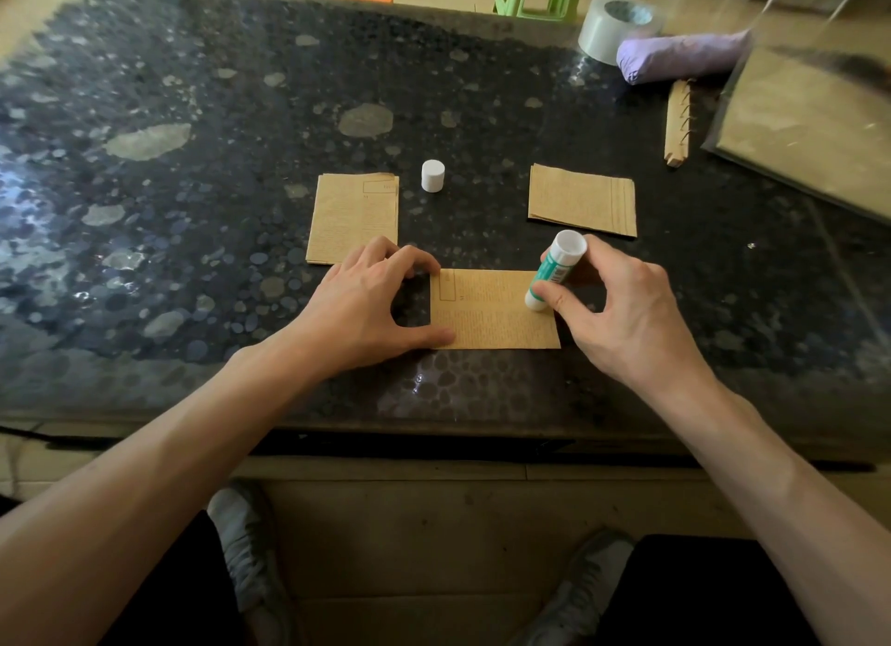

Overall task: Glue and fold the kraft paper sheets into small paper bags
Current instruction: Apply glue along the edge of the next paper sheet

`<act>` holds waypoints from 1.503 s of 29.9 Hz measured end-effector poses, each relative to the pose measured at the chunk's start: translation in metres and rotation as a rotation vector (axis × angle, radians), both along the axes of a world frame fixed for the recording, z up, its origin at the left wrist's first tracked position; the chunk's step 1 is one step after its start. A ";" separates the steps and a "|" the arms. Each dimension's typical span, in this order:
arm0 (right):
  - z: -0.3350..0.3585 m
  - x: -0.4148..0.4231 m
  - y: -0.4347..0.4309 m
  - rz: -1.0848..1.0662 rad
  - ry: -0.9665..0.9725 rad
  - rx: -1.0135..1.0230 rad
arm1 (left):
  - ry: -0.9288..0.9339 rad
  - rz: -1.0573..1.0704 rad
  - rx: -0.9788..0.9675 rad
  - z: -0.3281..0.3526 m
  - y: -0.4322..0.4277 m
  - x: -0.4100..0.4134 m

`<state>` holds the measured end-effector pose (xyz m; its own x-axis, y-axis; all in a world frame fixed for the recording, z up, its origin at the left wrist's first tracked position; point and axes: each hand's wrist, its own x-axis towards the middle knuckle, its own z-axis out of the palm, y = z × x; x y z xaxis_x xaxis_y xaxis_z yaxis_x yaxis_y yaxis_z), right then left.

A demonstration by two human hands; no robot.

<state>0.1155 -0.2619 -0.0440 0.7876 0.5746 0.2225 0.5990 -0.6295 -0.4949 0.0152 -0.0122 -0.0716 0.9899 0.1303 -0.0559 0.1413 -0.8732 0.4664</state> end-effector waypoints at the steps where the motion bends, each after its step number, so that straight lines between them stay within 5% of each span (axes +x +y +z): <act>1: 0.000 0.000 -0.001 -0.004 -0.001 -0.001 | -0.003 0.000 -0.002 0.000 0.000 0.000; 13: 0.001 0.005 -0.009 -0.041 -0.037 -0.013 | -0.008 -0.005 -0.001 -0.001 0.000 0.000; 18: 0.008 0.012 -0.014 -0.144 0.008 0.172 | -0.006 -0.004 0.001 -0.001 -0.001 0.000; 22: 0.008 0.006 0.006 0.010 0.122 0.261 | -0.004 0.000 0.004 -0.001 -0.001 0.000; 29: -0.002 -0.010 0.048 0.179 0.204 0.198 | -0.016 0.004 0.020 -0.002 -0.003 0.001; 45: -0.005 -0.011 0.067 0.152 0.010 0.099 | -0.030 0.002 0.036 -0.004 -0.002 0.000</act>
<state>0.1049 -0.1948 -0.0488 0.6958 0.6629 0.2766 0.6785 -0.4802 -0.5559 0.0151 -0.0144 -0.0754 0.9908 0.1340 -0.0213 0.1297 -0.8892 0.4388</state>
